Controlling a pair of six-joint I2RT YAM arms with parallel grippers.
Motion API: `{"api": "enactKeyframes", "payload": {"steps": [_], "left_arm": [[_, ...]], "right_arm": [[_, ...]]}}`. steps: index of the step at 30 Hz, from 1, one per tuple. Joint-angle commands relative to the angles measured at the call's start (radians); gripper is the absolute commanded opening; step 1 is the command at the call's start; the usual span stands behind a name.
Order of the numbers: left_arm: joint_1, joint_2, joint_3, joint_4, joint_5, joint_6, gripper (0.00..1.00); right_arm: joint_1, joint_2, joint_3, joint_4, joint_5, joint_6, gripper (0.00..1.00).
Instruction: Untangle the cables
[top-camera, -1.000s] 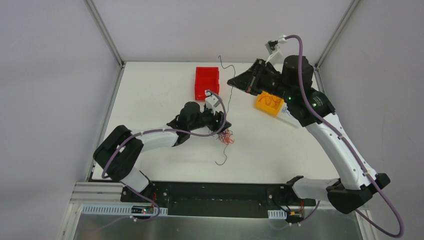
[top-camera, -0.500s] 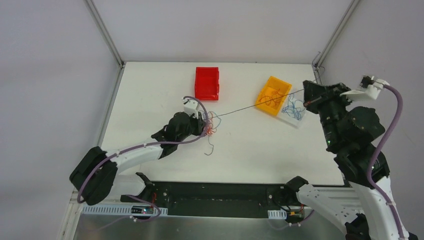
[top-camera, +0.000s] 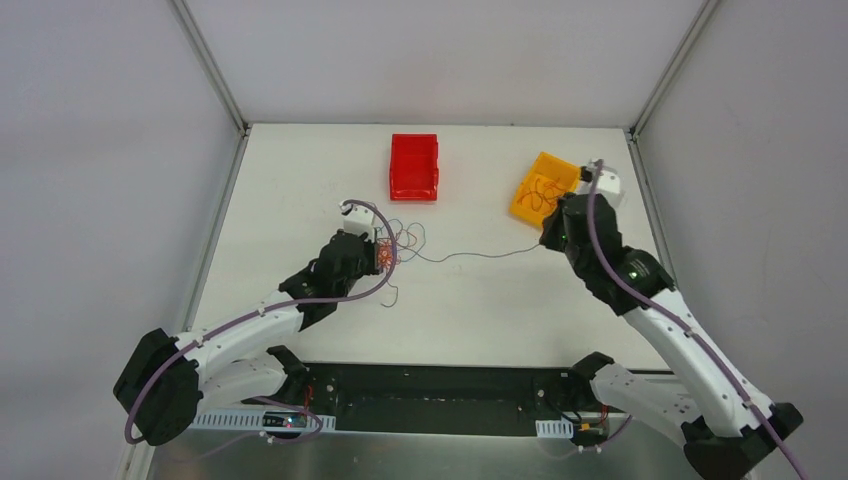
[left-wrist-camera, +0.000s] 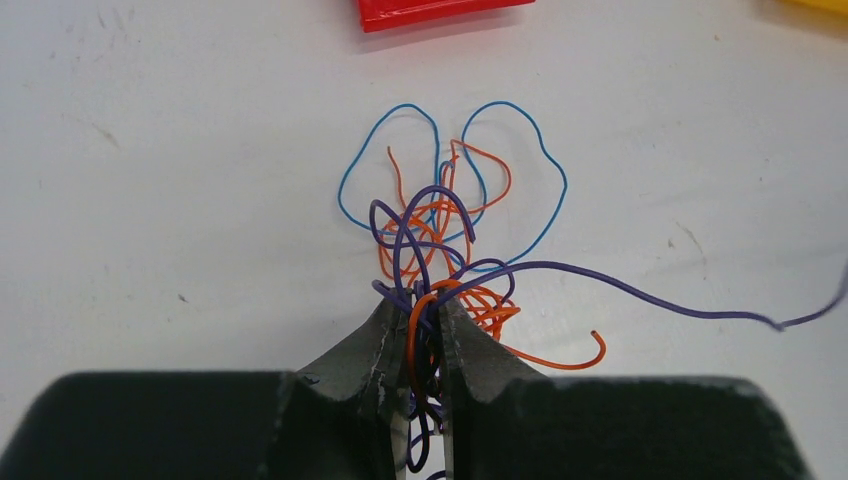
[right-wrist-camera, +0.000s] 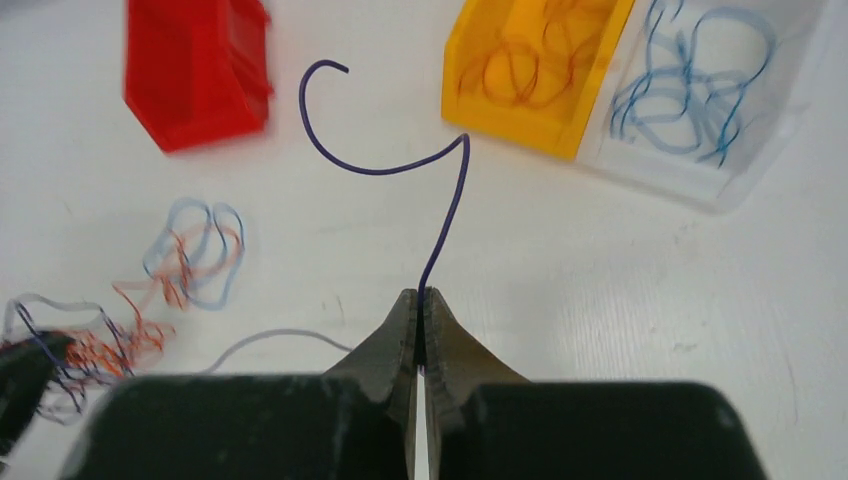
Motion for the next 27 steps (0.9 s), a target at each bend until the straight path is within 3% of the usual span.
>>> {"api": "enactKeyframes", "payload": {"steps": [1, 4, 6, 9, 11, 15, 18, 22, 27], "left_arm": [[0.006, 0.004, -0.002, 0.022, 0.085, 0.058, 0.13], [0.006, 0.024, -0.017, 0.051, 0.094, 0.073, 0.13], [0.006, 0.027, -0.034, 0.083, 0.112, 0.075, 0.13], [0.006, 0.022, -0.036, 0.103, 0.158, 0.085, 0.13], [0.006, 0.015, -0.037, 0.108, 0.178, 0.089, 0.13], [0.006, -0.002, -0.042, 0.116, 0.222, 0.101, 0.14], [0.006, -0.027, -0.060, 0.136, 0.263, 0.107, 0.15], [0.006, -0.056, -0.077, 0.157, 0.308, 0.120, 0.15], [0.006, -0.076, -0.086, 0.163, 0.338, 0.128, 0.16]], "right_arm": [[-0.004, 0.101, -0.073, -0.074, -0.269, -0.004, 0.04], [-0.004, 0.175, -0.108, -0.093, -0.319, -0.015, 0.07], [-0.004, 0.211, -0.127, -0.088, -0.343, -0.022, 0.19], [-0.002, 0.245, -0.122, -0.057, -0.440, -0.027, 0.66], [0.006, 0.257, -0.122, 0.007, -0.583, -0.046, 0.83], [0.061, 0.306, -0.124, 0.209, -0.791, -0.068, 0.85], [0.119, 0.355, -0.138, 0.380, -0.856, -0.097, 0.83], [0.194, 0.446, -0.148, 0.582, -0.877, -0.156, 0.78], [0.237, 0.577, -0.068, 0.623, -0.848, -0.213, 0.66]]}}
